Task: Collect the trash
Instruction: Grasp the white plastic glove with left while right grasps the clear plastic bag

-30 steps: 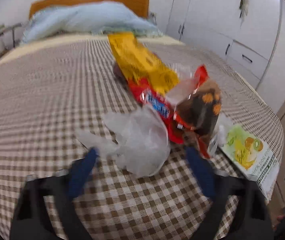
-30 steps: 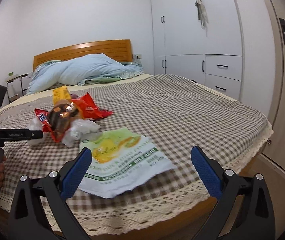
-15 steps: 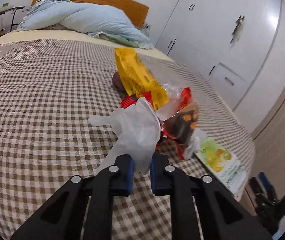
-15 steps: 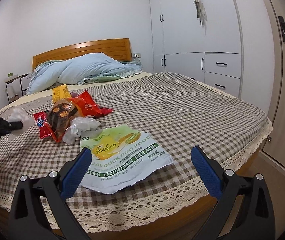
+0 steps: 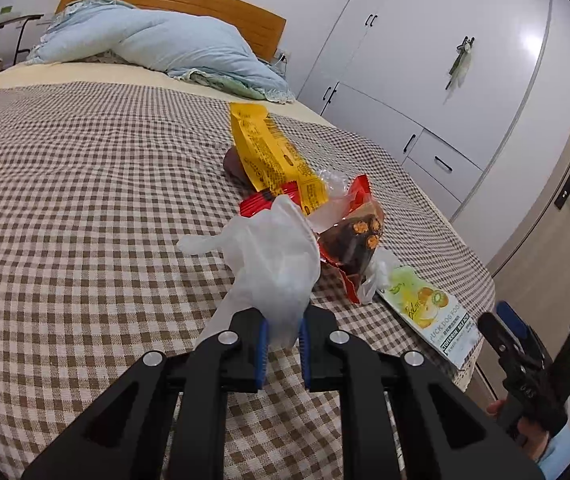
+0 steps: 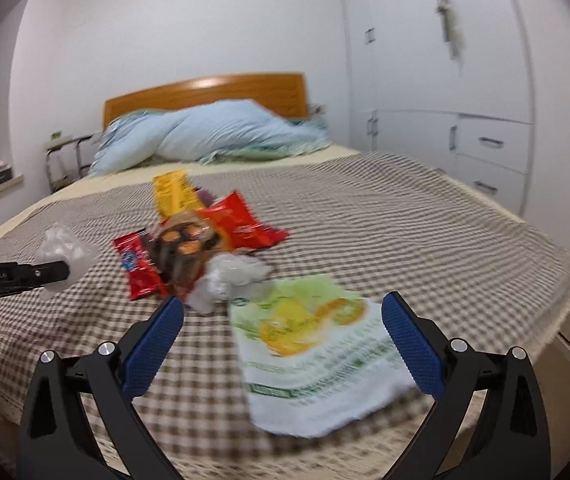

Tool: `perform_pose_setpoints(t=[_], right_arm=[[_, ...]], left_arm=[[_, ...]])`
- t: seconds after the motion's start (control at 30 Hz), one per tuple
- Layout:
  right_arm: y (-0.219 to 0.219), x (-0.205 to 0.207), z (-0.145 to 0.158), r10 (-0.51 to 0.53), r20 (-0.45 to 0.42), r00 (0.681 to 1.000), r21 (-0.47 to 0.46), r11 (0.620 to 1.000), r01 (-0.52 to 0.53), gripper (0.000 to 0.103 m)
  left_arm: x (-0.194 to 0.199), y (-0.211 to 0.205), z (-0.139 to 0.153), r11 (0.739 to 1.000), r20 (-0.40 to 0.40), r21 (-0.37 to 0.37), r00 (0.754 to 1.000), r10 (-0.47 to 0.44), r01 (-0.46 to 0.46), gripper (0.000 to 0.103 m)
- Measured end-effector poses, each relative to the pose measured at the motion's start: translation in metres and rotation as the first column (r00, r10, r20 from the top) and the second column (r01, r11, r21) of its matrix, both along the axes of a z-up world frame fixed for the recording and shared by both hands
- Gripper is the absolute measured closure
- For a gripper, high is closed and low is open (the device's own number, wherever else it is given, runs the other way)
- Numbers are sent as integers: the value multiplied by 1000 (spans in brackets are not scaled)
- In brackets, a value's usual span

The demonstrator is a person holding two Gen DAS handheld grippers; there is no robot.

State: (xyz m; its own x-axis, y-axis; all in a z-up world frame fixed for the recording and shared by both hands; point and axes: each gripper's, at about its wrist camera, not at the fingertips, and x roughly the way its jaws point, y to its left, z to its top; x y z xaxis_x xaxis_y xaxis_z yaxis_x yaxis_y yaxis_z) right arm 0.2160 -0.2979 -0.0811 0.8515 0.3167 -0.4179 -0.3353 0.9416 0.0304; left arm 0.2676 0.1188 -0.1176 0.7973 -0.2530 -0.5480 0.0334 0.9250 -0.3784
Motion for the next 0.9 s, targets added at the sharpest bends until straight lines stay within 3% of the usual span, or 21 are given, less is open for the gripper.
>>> perform_pose_setpoints(t=[0.27, 0.47, 0.8, 0.9], right_arm=[[57, 32, -3, 5, -38, 999, -238, 971, -14, 8], [92, 59, -11, -10, -43, 999, -421, 907, -9, 8], [120, 93, -31, -9, -127, 992, -565, 823, -65, 8], [122, 103, -35, -12, -159, 987, -576, 814, -82, 8]], left_arm=[[10, -14, 4, 1000, 7, 28, 1000, -2, 2, 93], [20, -19, 1, 1000, 4, 17, 1000, -11, 11, 93], [36, -16, -15, 998, -34, -55, 999, -22, 21, 93], [42, -12, -21, 997, -46, -71, 999, -20, 16, 93]])
